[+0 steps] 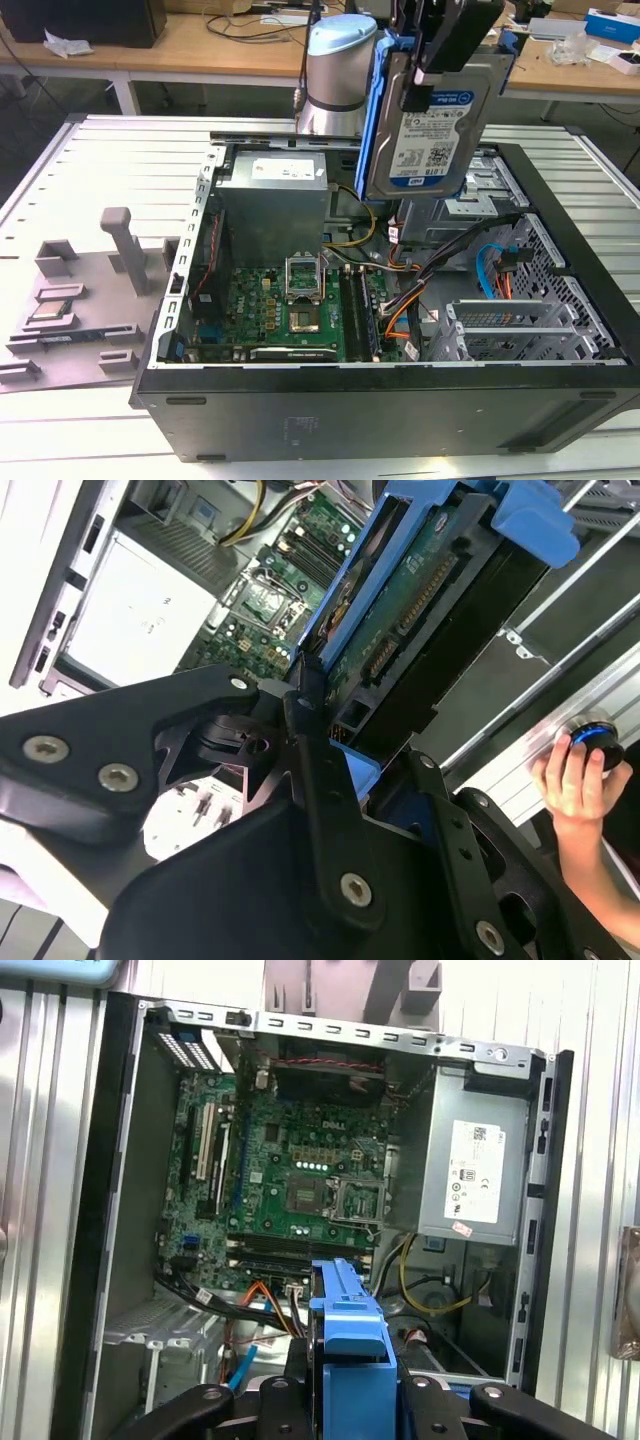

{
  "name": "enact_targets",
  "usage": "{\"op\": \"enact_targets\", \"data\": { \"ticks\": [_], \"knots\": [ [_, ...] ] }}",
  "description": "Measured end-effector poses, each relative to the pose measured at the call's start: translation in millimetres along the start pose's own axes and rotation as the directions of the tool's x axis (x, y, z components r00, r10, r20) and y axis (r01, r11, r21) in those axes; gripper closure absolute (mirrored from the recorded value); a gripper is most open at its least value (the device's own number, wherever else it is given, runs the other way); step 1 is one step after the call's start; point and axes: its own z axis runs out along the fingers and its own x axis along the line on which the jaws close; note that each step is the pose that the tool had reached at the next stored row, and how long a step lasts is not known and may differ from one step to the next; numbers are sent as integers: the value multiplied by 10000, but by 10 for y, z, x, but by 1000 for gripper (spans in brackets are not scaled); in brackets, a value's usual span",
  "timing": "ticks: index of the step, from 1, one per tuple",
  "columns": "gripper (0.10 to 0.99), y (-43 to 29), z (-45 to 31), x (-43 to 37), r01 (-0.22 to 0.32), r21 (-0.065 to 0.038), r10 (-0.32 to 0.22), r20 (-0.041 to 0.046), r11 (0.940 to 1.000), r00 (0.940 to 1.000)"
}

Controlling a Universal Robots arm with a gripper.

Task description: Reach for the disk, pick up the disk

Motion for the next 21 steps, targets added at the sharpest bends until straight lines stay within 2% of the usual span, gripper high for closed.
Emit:
{"op": "enact_targets", "data": {
  "ticks": [5, 10, 21],
  "knots": [
    [718, 11, 1, 113, 1, 0, -1, 0, 10000, 10000],
    [718, 18, 1, 186, 0, 0, 0, 0, 10000, 10000],
    [718, 39, 2, 401, 0, 0, 0, 0, 10000, 10000]
  ]
}}
